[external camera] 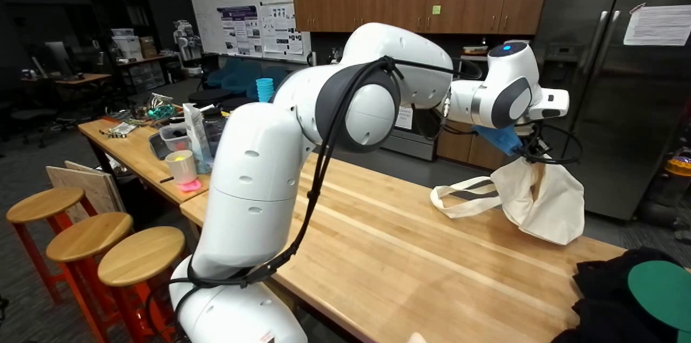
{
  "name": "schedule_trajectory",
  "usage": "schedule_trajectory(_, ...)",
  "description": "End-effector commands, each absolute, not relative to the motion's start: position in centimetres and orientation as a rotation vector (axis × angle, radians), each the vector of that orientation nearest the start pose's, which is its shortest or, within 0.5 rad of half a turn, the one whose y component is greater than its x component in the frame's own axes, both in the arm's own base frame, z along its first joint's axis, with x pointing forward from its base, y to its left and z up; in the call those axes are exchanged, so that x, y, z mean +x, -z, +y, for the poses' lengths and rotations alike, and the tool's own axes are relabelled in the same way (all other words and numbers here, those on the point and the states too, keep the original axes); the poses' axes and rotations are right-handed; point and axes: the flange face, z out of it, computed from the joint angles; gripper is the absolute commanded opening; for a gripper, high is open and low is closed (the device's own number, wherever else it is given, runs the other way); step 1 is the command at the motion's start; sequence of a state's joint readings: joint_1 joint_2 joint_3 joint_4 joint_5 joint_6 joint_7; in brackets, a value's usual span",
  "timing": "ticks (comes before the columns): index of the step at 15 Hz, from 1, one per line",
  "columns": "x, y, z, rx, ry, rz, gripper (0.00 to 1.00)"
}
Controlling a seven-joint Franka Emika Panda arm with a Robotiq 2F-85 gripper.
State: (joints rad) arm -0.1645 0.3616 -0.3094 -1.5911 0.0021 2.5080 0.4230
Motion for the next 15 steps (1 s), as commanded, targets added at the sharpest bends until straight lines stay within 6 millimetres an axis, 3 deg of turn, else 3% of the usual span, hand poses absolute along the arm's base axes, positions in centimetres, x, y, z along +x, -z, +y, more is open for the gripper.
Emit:
schedule_trajectory(1, 60.8, -51.8, -27.6, -2.850, 0.970, 1.180, 0.01)
schedule_trajectory(8, 58.1, -51.3, -22.7, -2.918, 1.003, 0.962, 0.01)
schedule_trajectory(15, 56.6, -49.3, -14.6, -3.071, 1.040, 0.672, 0.01)
